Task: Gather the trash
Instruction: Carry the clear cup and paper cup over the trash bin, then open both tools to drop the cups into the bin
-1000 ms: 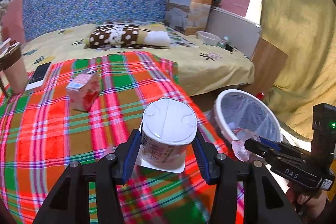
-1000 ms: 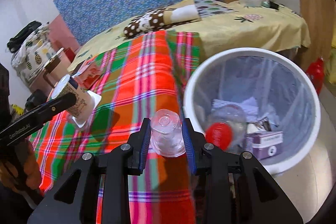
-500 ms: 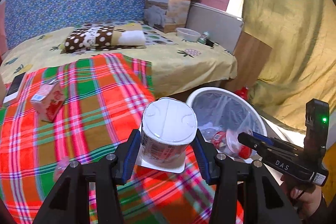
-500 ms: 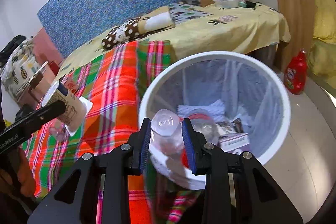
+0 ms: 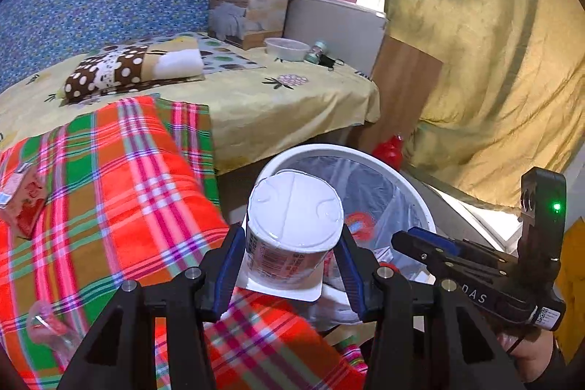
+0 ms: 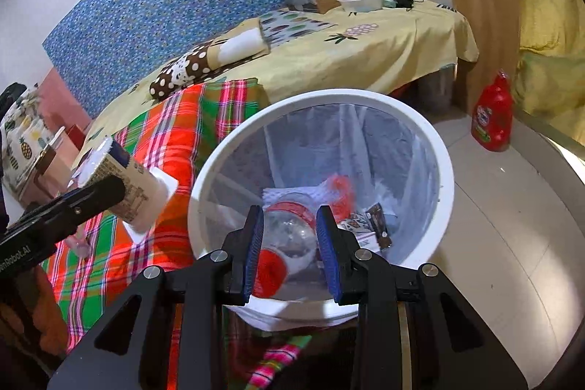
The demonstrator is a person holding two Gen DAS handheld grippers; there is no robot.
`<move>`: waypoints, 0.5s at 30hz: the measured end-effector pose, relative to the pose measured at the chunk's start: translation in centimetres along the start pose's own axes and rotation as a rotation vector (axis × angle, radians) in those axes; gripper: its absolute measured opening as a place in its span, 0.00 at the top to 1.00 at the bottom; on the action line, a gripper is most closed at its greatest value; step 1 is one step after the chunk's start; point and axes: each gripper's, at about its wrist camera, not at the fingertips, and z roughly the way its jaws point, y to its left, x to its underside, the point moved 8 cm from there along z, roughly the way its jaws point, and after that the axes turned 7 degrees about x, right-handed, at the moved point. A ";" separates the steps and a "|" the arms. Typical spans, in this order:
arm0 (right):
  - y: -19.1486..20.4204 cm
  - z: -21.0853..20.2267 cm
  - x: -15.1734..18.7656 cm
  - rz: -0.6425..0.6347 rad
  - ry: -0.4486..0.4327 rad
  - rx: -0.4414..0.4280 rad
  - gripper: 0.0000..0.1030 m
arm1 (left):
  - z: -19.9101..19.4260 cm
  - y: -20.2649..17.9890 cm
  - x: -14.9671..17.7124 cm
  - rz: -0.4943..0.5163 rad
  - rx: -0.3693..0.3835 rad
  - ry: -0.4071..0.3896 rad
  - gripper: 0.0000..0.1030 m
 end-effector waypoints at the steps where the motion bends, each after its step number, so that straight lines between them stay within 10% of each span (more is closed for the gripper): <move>1: -0.1 0.0 0.0 0.002 0.001 0.000 0.68 | 0.2 -0.2 0.0 0.002 0.003 0.002 0.51; 15: -1.6 0.0 -0.3 0.045 0.001 0.024 0.59 | 4.6 -1.6 0.0 0.027 0.053 0.061 0.51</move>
